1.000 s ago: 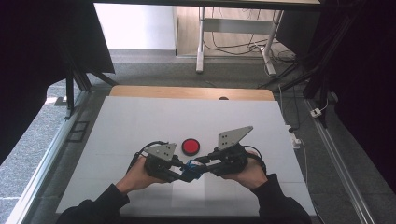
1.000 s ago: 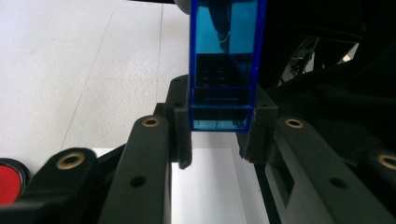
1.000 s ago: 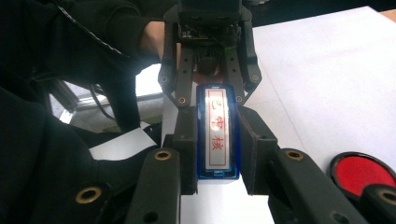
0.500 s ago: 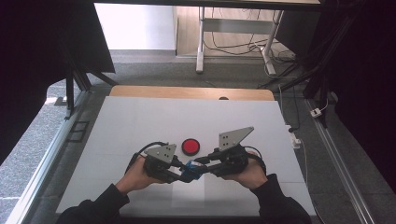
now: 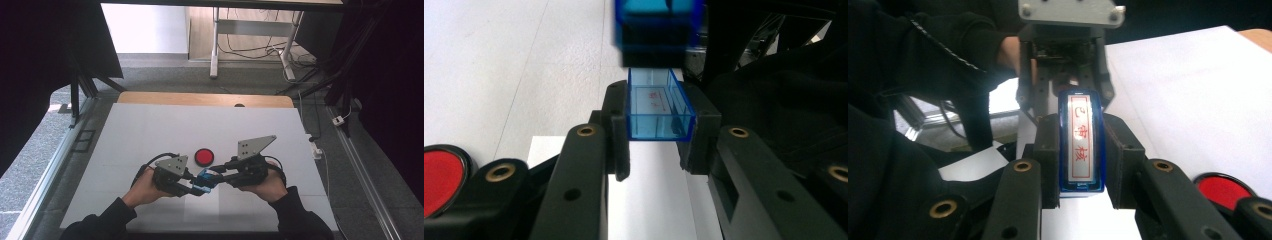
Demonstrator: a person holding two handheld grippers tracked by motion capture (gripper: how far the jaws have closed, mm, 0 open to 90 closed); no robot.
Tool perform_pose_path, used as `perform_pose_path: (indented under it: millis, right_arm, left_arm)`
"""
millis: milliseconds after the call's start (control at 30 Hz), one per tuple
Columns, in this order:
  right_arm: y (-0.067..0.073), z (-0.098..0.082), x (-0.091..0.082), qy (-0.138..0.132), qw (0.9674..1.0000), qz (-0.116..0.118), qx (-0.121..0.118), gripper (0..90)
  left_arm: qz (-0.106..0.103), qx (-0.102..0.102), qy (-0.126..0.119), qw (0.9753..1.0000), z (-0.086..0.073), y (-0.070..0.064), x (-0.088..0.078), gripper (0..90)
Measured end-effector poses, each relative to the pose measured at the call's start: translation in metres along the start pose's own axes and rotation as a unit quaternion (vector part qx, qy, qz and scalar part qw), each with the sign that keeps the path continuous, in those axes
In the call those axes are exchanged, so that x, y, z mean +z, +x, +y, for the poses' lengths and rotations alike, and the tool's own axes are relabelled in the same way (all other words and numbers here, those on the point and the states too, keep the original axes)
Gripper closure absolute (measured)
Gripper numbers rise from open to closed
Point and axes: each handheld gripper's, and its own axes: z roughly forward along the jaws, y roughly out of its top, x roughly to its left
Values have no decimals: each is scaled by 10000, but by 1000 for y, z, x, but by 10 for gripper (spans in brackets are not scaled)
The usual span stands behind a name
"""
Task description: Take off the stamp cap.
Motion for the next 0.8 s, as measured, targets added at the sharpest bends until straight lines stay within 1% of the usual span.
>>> perform_pose_path:
  millis: [67, 100, 133, 167, 200, 233, 300, 333, 367, 433, 567, 700, 800]
  right_arm:
    - [0, 0, -1, 22, 10000, -24, -13, 718]
    - [0, -1, -1, 25, 10000, -54, -8, 717]
    - [1, -2, 0, 41, 9999, -98, -25, 717]
    - [1, -2, 0, 41, 9999, -98, -25, 717]
    - [1, -2, 1, 55, 9999, -151, -61, 717]
    - [1, -2, 1, 55, 9999, -151, -61, 717]
    - [3, -2, -1, 20, 9996, -252, -107, 717]
    - [3, -1, -2, 8, 9996, -269, -107, 716]
    - [3, -1, -2, -6, 9995, -288, -111, 717]
    - [3, 0, -4, -43, 9995, -314, -91, 716]
    - [3, 0, -4, -56, 9993, -360, -80, 716]
    - [3, -1, -4, -54, 9992, -385, -50, 716]
    - [3, -1, -5, -128, 9991, -400, 25, 716]
  left_arm:
    - [24, -28, 14, 10000, 1, 0, 0, 690]
    - [18, -95, -7, 10000, 1, -1, 0, 689]
    - [57, -138, -19, 9999, 1, -1, 0, 688]
    - [86, -202, -16, 9998, 1, -1, 0, 688]
    - [111, -255, 19, 9996, 0, -2, 0, 688]
    - [191, -240, 73, 9995, 0, -2, -1, 688]
    - [229, -341, 105, 9991, -1, -3, -2, 687]
    - [340, -425, 102, 9985, -2, -5, -4, 687]
    - [340, -425, 102, 9985, -2, -5, -4, 686]
    - [438, -482, 107, 9978, -3, -7, -8, 686]
    - [669, -643, 85, 9956, -5, -10, -16, 685]
    - [859, -677, 78, 9940, -6, -14, -23, 685]
    - [1058, -818, 82, 9910, -8, -18, -27, 685]
